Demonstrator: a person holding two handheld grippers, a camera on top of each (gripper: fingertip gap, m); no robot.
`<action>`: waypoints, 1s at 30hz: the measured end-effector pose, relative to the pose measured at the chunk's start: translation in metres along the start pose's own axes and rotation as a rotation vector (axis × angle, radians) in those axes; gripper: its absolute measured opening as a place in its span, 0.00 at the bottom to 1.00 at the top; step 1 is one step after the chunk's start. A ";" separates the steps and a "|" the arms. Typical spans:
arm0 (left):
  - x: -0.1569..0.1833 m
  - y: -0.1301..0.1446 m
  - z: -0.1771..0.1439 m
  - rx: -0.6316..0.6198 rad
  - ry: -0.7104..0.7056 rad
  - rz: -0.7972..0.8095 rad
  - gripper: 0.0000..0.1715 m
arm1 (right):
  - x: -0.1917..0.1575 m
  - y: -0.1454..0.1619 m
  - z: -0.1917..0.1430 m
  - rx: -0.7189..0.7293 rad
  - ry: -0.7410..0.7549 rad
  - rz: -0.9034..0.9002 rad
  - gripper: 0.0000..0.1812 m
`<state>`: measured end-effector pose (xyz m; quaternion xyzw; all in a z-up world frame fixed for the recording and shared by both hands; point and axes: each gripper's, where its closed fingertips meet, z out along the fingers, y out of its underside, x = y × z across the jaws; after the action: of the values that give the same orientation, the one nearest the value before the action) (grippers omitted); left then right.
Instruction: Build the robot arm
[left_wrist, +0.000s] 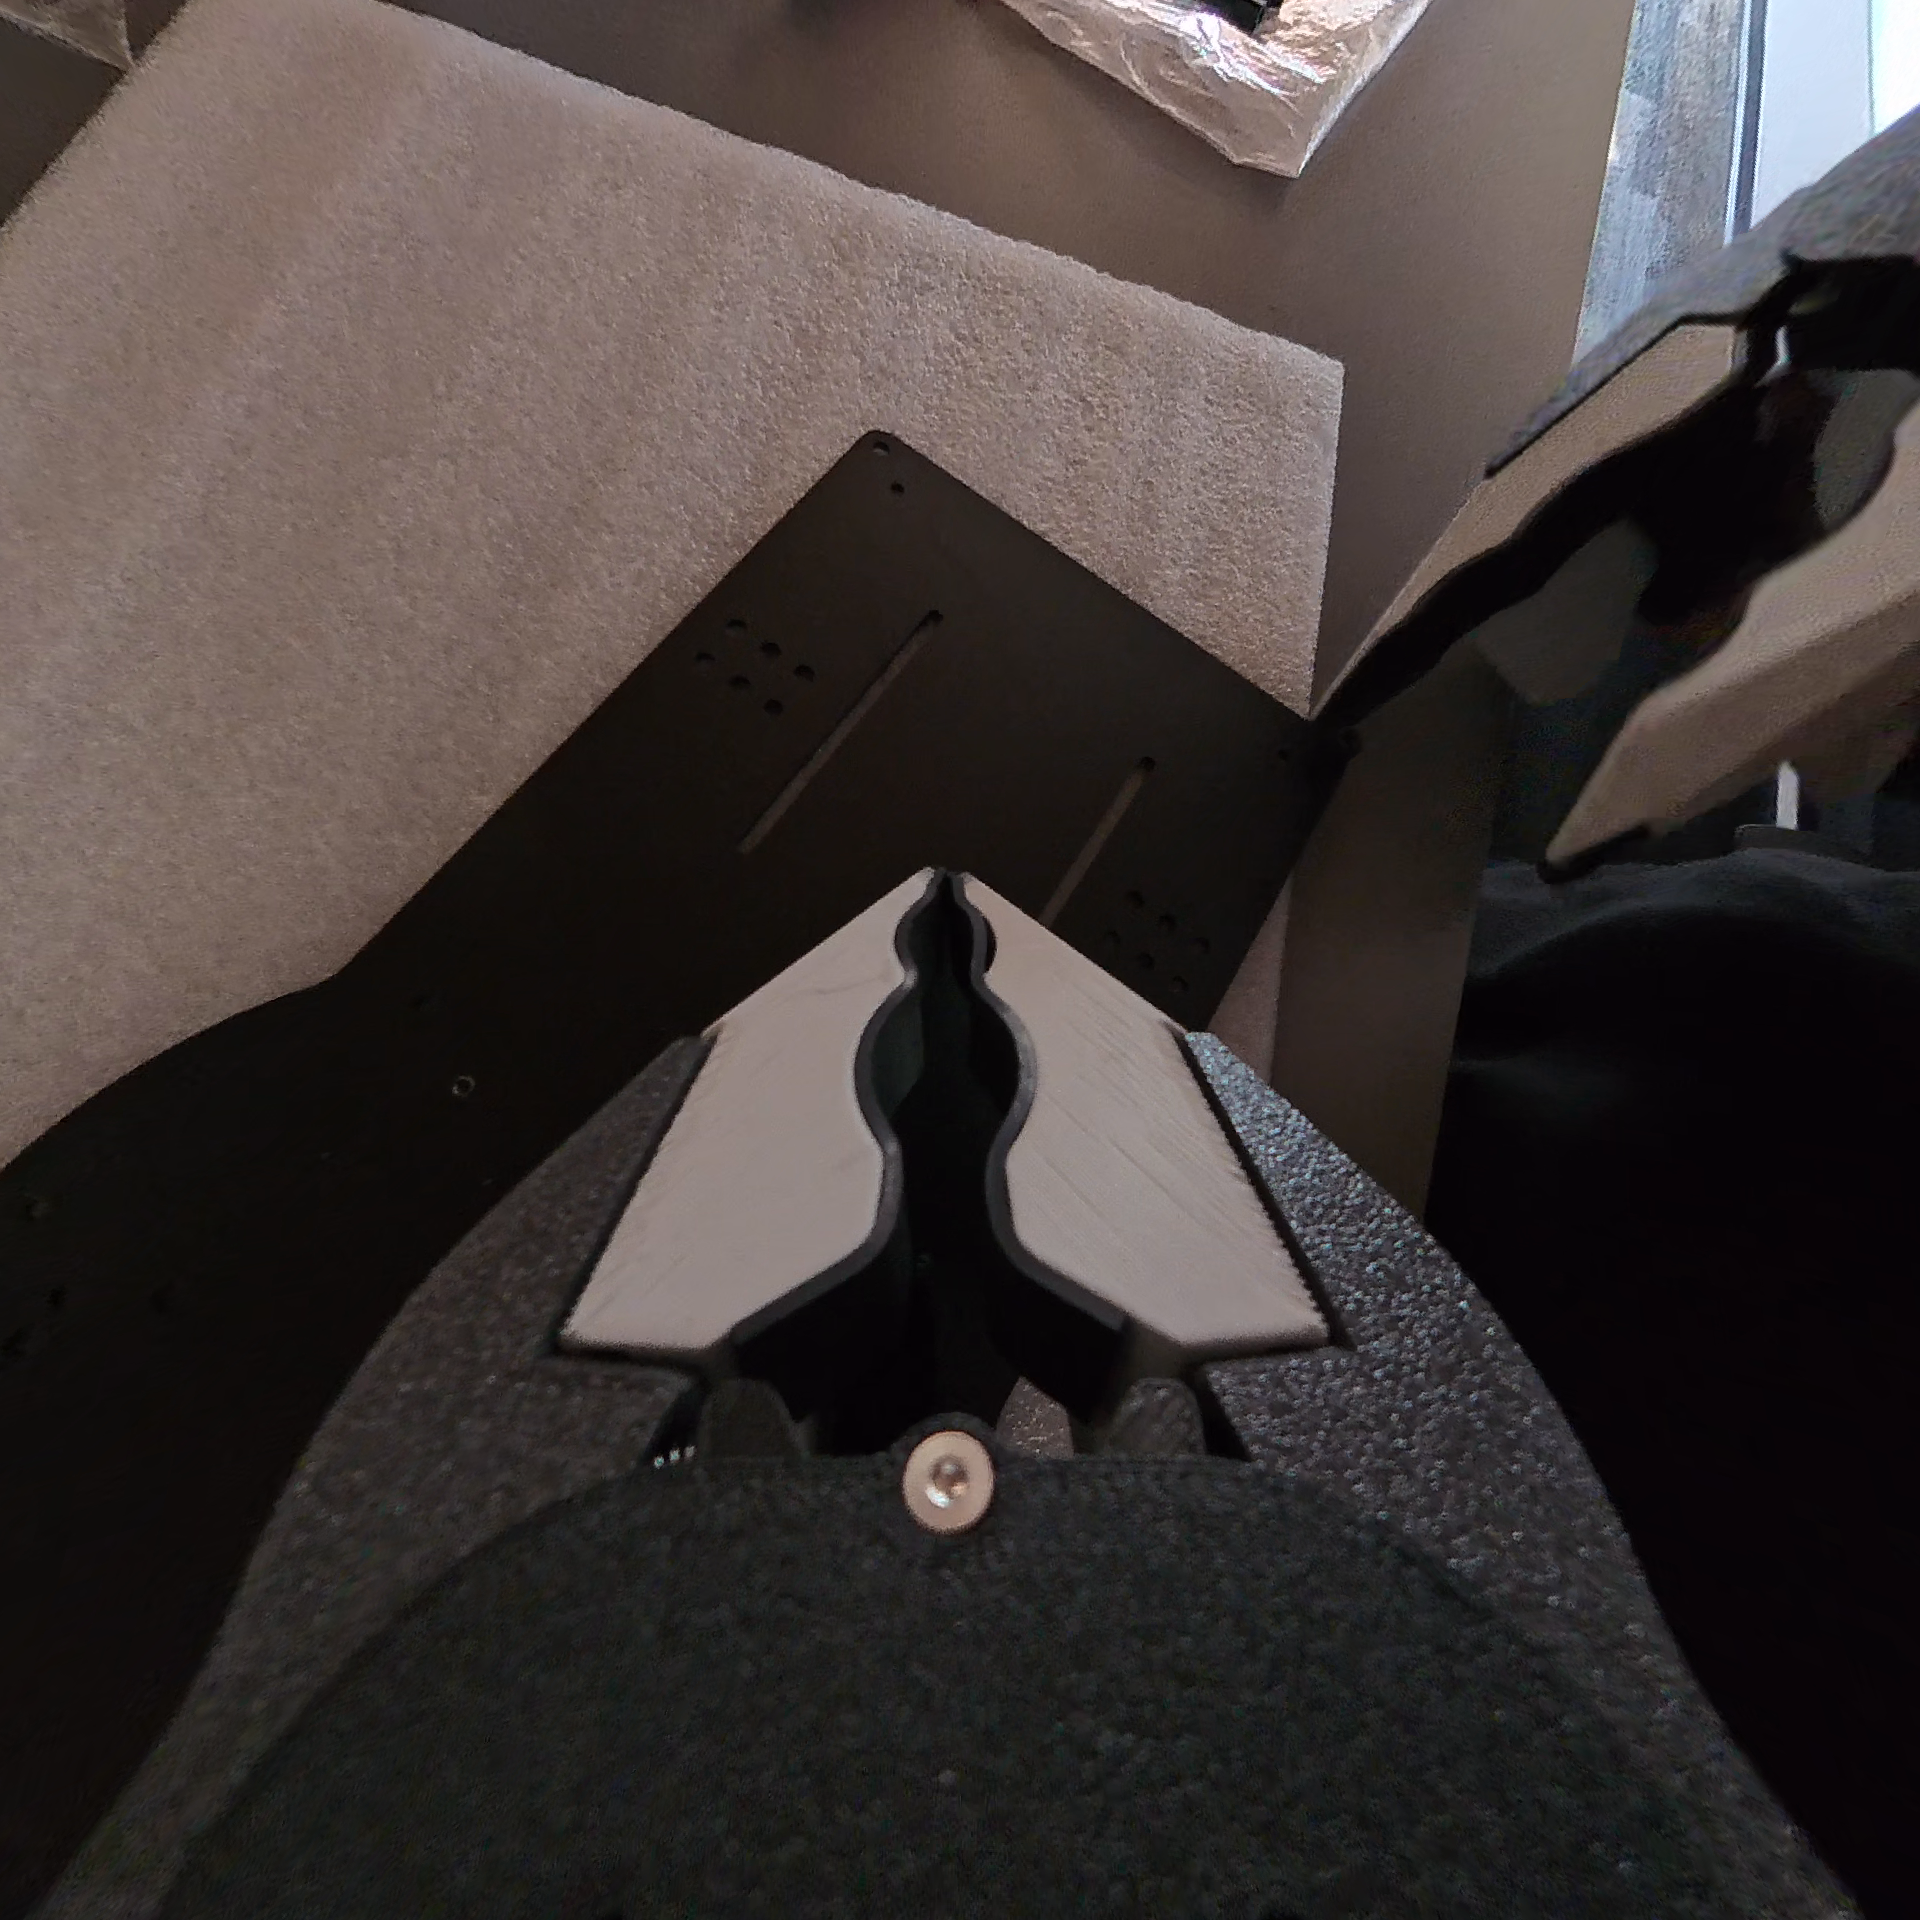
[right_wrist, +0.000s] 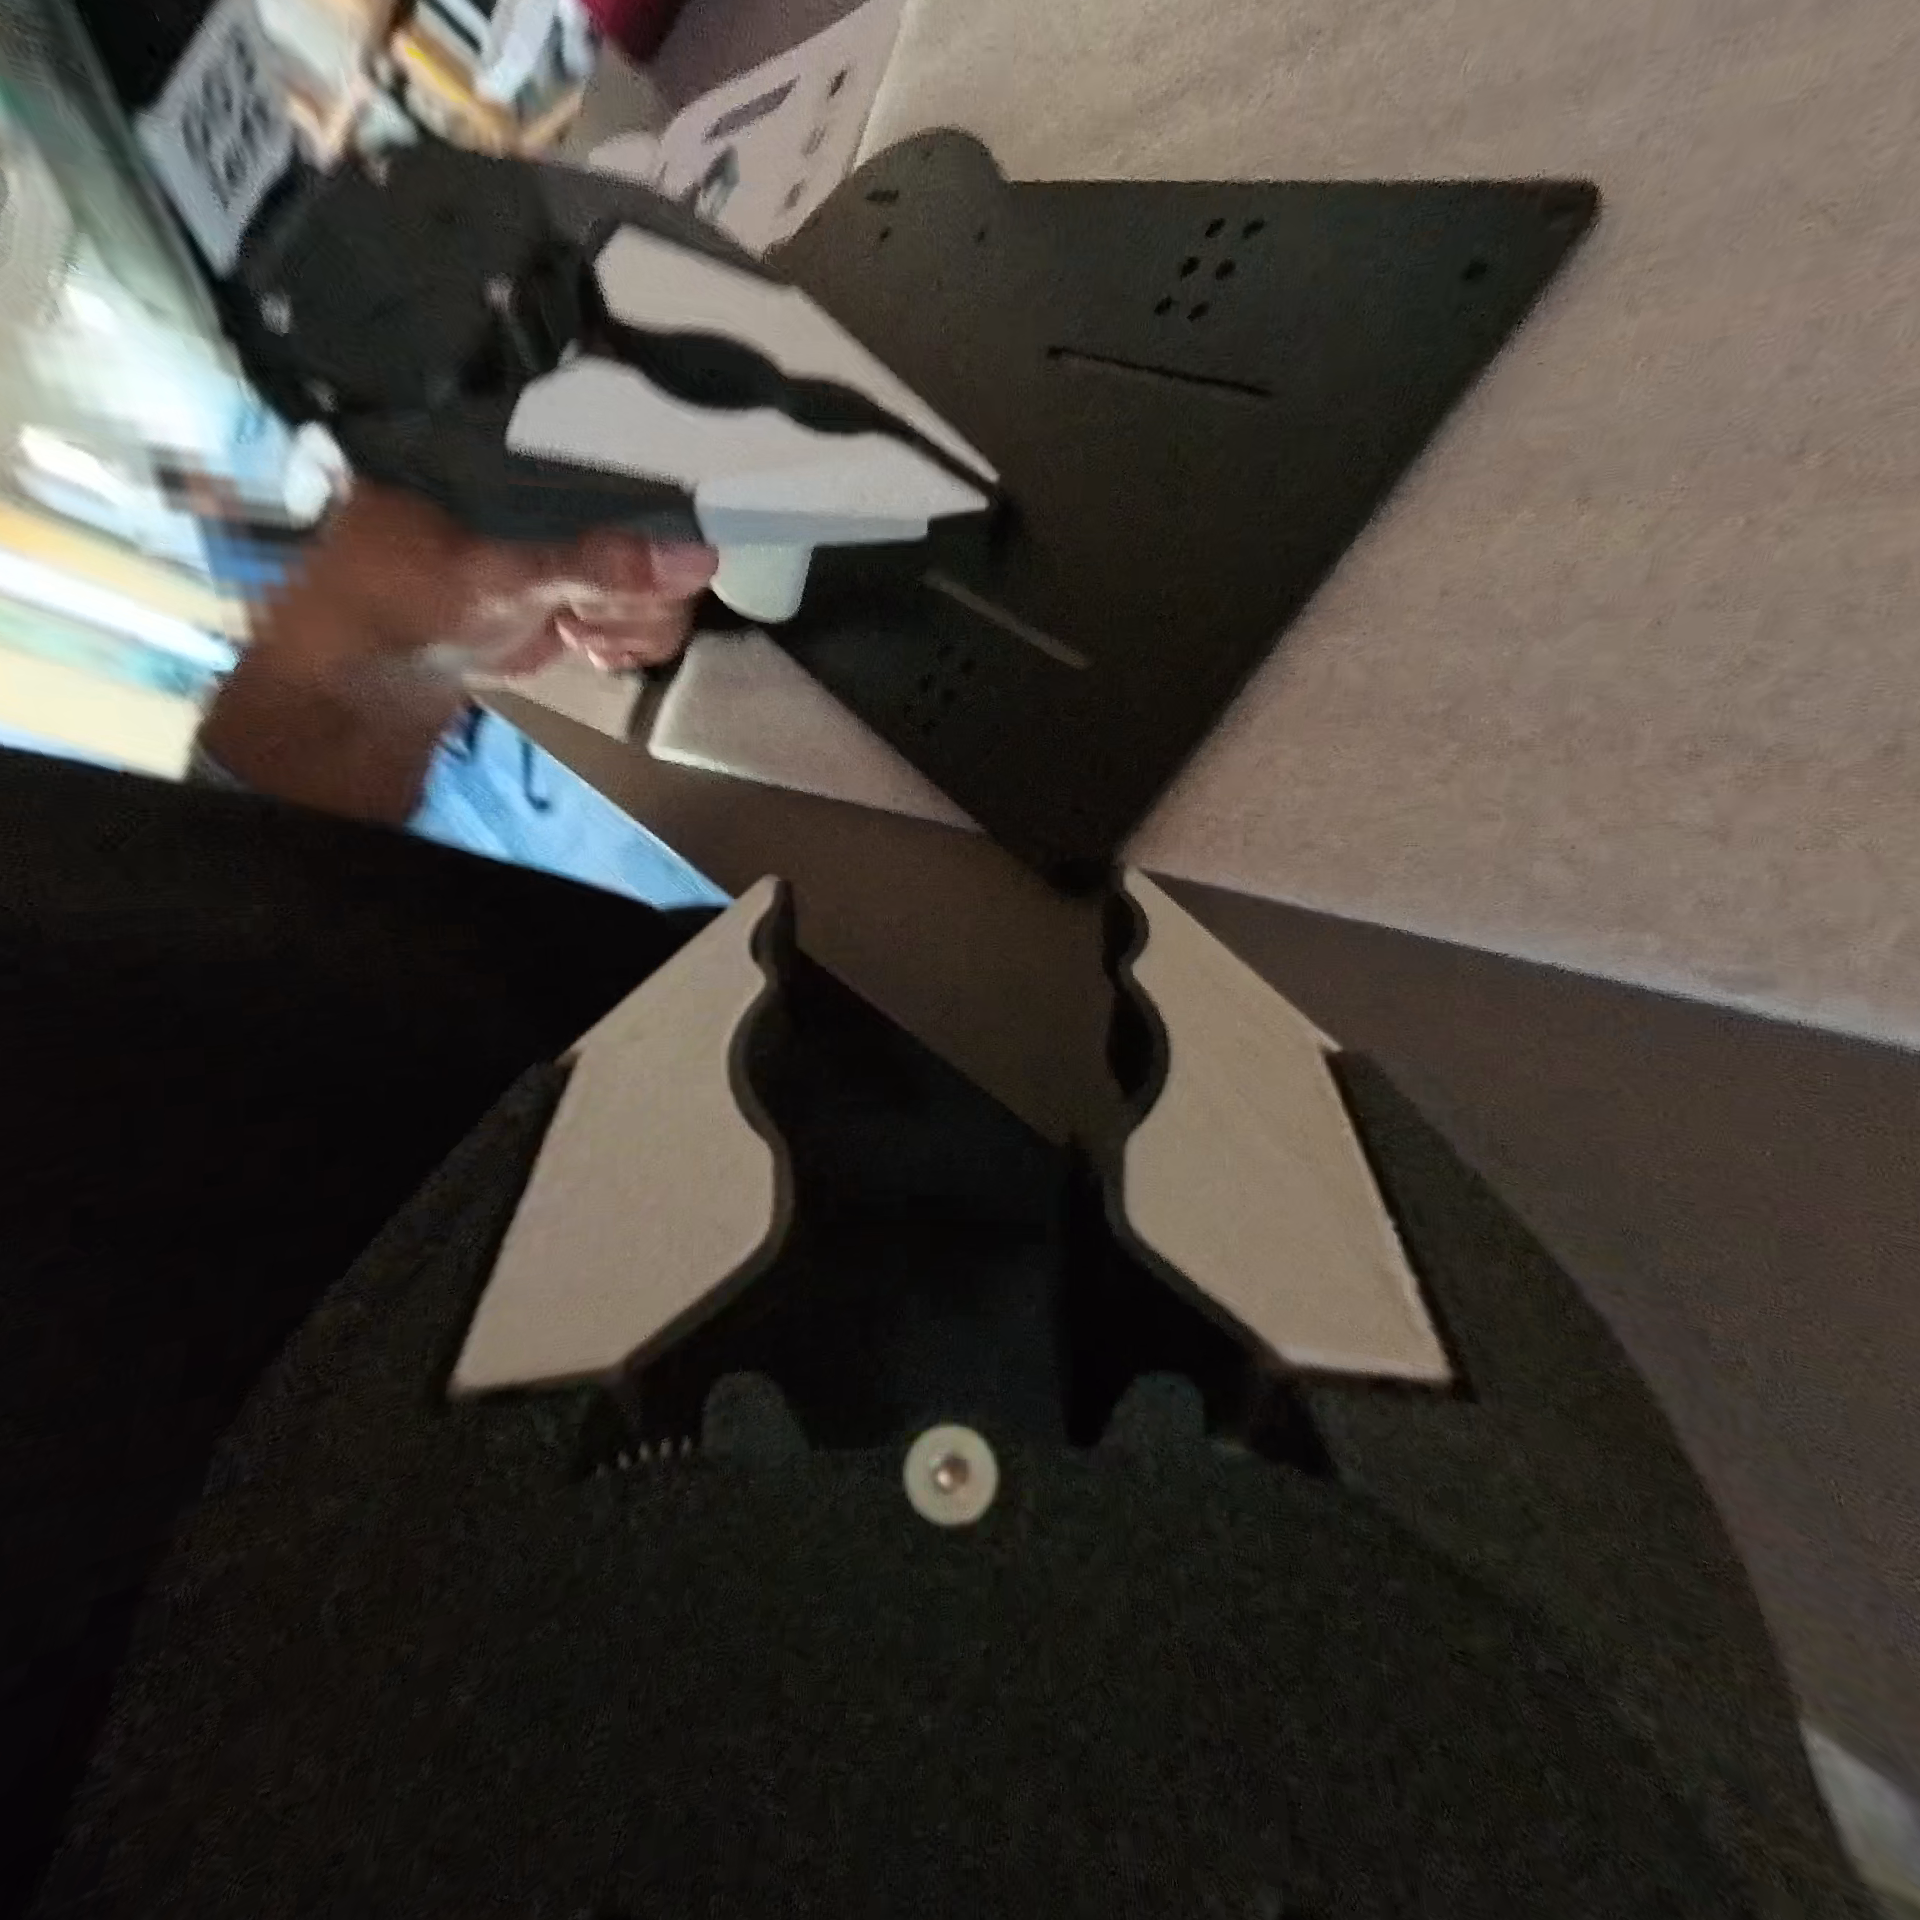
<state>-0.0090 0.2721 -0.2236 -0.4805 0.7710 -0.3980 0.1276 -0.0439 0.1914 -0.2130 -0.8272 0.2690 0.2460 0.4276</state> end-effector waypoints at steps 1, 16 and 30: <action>0.000 0.000 0.000 0.001 0.000 0.002 0.00 | -0.001 -0.004 -0.001 0.025 -0.018 0.090 0.32; 0.042 0.004 -0.009 -0.020 0.110 0.269 0.35 | -0.009 -0.018 -0.012 0.081 -0.361 0.651 0.33; 0.053 -0.009 0.009 -0.008 -0.293 0.823 0.18 | -0.022 -0.038 -0.017 0.122 -0.528 0.698 0.32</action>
<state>-0.0249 0.2212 -0.2126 -0.1853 0.8735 -0.2387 0.3816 -0.0324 0.2009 -0.1686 -0.5687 0.4279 0.5623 0.4210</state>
